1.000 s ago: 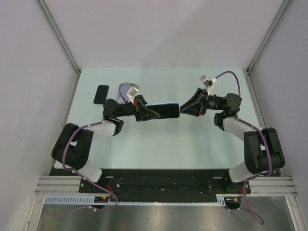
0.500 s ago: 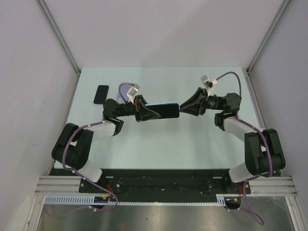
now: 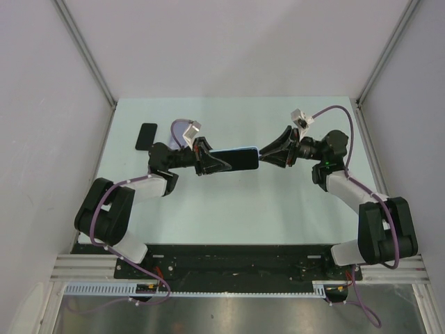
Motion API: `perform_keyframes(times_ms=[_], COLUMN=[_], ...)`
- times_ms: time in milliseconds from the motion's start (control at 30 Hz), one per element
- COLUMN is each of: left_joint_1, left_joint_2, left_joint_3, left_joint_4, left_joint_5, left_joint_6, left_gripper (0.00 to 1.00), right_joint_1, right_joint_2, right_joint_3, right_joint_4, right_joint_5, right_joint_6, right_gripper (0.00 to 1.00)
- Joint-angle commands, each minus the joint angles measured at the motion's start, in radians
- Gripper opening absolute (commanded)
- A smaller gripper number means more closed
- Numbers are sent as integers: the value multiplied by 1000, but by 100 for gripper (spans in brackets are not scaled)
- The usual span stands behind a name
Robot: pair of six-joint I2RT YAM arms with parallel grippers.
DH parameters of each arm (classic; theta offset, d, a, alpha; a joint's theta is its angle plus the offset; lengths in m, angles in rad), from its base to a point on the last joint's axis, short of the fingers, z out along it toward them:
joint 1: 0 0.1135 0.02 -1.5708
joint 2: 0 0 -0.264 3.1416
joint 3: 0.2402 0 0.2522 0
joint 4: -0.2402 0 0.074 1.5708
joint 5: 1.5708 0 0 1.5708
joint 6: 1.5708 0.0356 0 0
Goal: Take the phone out of the phone case
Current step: Remove the phone case from the phone.
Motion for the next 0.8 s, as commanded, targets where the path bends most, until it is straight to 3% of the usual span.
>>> perform_keyframes(times_ms=[0, 333, 533, 767], left_joint_1=[-7, -8, -11, -16], left_joint_2=[-16, -26, -29, -31], left_joint_3=[19, 14, 13, 14], left_joint_4=[86, 86, 86, 86], left_joint_5=[-9, -11, -11, -8], left_joint_6=[-8, 1, 4, 6], left_gripper=[0, 0, 0, 0], right_joint_1=[19, 56, 86, 111], right_joint_2=[-58, -56, -58, -44], right_joint_3=[31, 91, 131, 151], right_joint_4=[-176, -429, -572, -635], right_joint_5=[88, 142, 257, 327], right_joint_6=[-194, -353, -445, -496], right_gripper=[40, 43, 43, 44])
